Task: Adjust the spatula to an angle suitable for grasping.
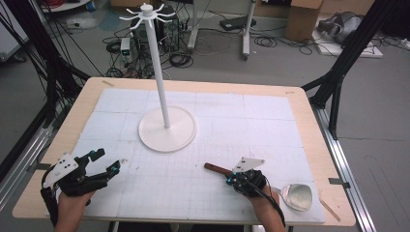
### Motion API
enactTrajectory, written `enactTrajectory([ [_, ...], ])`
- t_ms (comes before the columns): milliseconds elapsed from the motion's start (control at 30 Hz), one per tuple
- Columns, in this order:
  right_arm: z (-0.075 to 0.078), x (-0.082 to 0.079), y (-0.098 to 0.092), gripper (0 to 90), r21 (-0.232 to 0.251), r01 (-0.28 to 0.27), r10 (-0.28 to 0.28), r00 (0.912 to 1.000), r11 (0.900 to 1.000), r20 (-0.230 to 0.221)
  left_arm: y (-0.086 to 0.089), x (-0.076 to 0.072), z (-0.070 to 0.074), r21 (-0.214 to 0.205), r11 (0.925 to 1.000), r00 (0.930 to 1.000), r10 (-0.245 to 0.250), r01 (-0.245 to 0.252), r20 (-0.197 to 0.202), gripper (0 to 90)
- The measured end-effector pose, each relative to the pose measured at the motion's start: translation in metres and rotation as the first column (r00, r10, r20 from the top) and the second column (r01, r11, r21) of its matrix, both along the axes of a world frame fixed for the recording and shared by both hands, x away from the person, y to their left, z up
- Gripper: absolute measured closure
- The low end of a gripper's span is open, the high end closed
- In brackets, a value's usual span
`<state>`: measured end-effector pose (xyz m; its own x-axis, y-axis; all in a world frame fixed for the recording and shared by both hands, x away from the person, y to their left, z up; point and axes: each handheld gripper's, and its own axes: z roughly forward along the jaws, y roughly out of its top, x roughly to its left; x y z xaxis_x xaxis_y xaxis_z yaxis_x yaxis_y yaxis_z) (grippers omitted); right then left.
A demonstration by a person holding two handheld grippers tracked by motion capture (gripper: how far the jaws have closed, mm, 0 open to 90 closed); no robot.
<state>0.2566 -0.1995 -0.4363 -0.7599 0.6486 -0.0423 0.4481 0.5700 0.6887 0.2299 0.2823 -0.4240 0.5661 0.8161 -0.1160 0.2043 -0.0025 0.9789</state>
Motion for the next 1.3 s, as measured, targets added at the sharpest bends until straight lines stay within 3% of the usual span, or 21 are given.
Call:
enactTrajectory([
  [100, 0.000, -0.001, 0.000, 89.5, 0.014, -0.024, 0.024, 0.9995, 0.9996, -0.021, 0.000, 0.000, 0.000, 0.000, 1.0000, 1.0000, 0.000, 0.000, 0.000, 23.6],
  [200, -0.001, -0.002, 0.002, 89.4, -0.004, -0.034, 0.034, 0.9994, 0.9994, -0.012, 0.000, 0.000, 0.000, 0.001, 1.0000, 1.0000, -0.001, 0.001, -0.001, 23.6],
  [300, 0.000, 0.000, 0.005, 89.4, -0.047, -0.009, 0.009, 1.0000, 0.9989, 0.004, 0.000, 0.000, 0.000, -0.001, 1.0000, 1.0000, 0.000, 0.000, 0.000, 23.6],
  [400, 0.000, 0.003, 0.005, 89.5, -0.053, 0.005, -0.005, 0.9999, 0.9986, 0.011, 0.000, 0.000, 0.000, -0.003, 1.0000, 1.0000, 0.002, -0.002, 0.000, 23.6],
  [633, 0.001, 0.021, -0.006, 89.5, -0.081, 0.099, -0.096, 0.9945, 0.9917, 0.040, 0.001, 0.000, 0.000, -0.004, 1.0000, 1.0000, 0.003, -0.003, 0.000, 23.6],
  [800, 0.001, 0.031, -0.012, 89.5, -0.089, 0.135, -0.131, 0.9903, 0.9869, 0.045, 0.001, 0.000, 0.000, -0.006, 1.0000, 1.0000, 0.006, -0.006, 0.000, 23.6],
  [1033, 0.001, 0.045, -0.022, 89.5, -0.082, 0.217, -0.213, 0.9757, 0.9727, 0.050, 0.001, 0.000, 0.000, -0.006, 1.0000, 1.0000, 0.005, -0.005, -0.001, 23.7],
  [1100, 0.001, 0.046, -0.026, 89.3, -0.076, 0.243, -0.240, 0.9697, 0.9671, 0.046, 0.001, 0.000, 0.000, -0.007, 1.0000, 1.0000, 0.004, -0.004, 0.000, 23.6],
  [1200, 0.003, 0.043, -0.031, 86.2, -0.034, 0.250, -0.248, 0.9679, 0.9678, 0.041, 0.002, 0.000, 0.000, -0.008, 1.0000, 1.0000, 0.005, -0.005, 0.003, 23.7],
  [1267, 0.008, 0.033, -0.036, 81.8, 0.022, 0.245, -0.246, 0.9671, 0.9693, 0.065, 0.002, 0.000, 0.000, -0.007, 1.0000, 1.0000, 0.005, -0.005, -0.001, 23.7],
  [1300, 0.013, 0.021, -0.047, 73.7, 0.078, 0.252, -0.258, 0.9620, 0.9647, 0.089, 0.003, 0.001, 0.000, -0.006, 1.0000, 1.0000, 0.005, -0.005, -0.001, 23.7],
])
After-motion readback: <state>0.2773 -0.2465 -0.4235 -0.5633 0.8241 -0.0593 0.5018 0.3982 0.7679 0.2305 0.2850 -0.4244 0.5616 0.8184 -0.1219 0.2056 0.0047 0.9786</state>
